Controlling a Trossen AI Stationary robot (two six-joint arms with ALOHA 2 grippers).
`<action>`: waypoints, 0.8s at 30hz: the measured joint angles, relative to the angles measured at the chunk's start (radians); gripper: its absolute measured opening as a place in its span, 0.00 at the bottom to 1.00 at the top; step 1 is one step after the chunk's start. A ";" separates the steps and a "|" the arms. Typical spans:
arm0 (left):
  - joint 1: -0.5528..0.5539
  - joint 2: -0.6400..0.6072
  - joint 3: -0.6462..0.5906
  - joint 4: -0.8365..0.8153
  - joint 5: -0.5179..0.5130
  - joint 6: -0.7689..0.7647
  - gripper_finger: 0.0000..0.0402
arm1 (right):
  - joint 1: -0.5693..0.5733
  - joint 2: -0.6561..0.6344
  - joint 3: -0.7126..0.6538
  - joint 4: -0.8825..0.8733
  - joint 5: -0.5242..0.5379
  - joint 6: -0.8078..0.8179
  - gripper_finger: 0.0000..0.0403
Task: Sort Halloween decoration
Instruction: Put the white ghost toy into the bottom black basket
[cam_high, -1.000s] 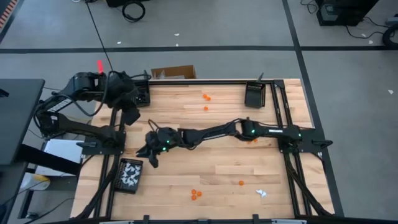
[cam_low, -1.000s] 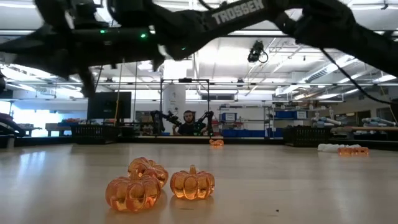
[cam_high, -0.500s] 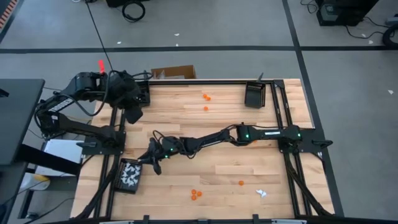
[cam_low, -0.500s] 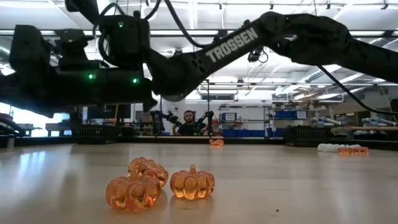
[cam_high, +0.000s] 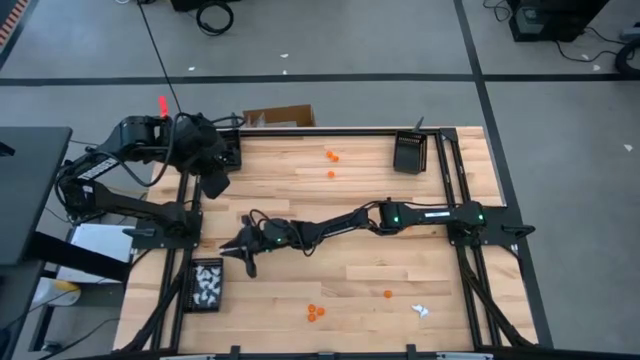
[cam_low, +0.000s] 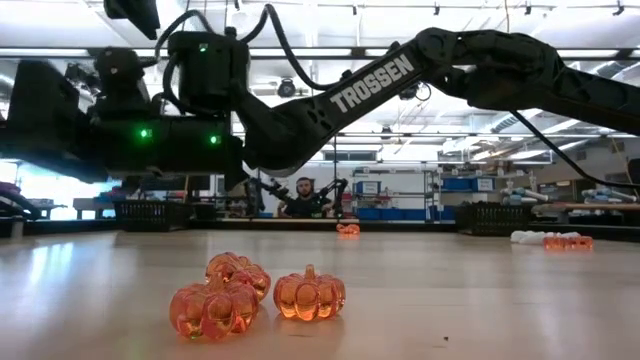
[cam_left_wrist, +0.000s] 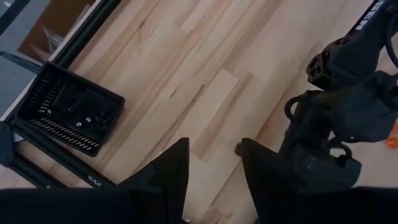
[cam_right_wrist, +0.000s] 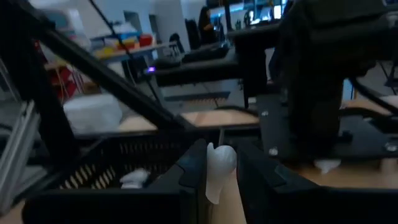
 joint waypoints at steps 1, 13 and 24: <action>0.000 0.000 0.000 0.000 0.000 0.002 0.39 | -0.001 0.000 0.000 0.009 0.000 0.007 0.18; -0.222 -0.177 -0.330 -0.037 0.229 -0.251 0.39 | 0.000 -0.039 -0.001 0.013 0.075 0.186 0.18; -0.645 -0.251 -0.687 0.270 0.274 -0.754 0.39 | -0.036 -0.259 -0.001 -0.571 0.441 0.007 0.18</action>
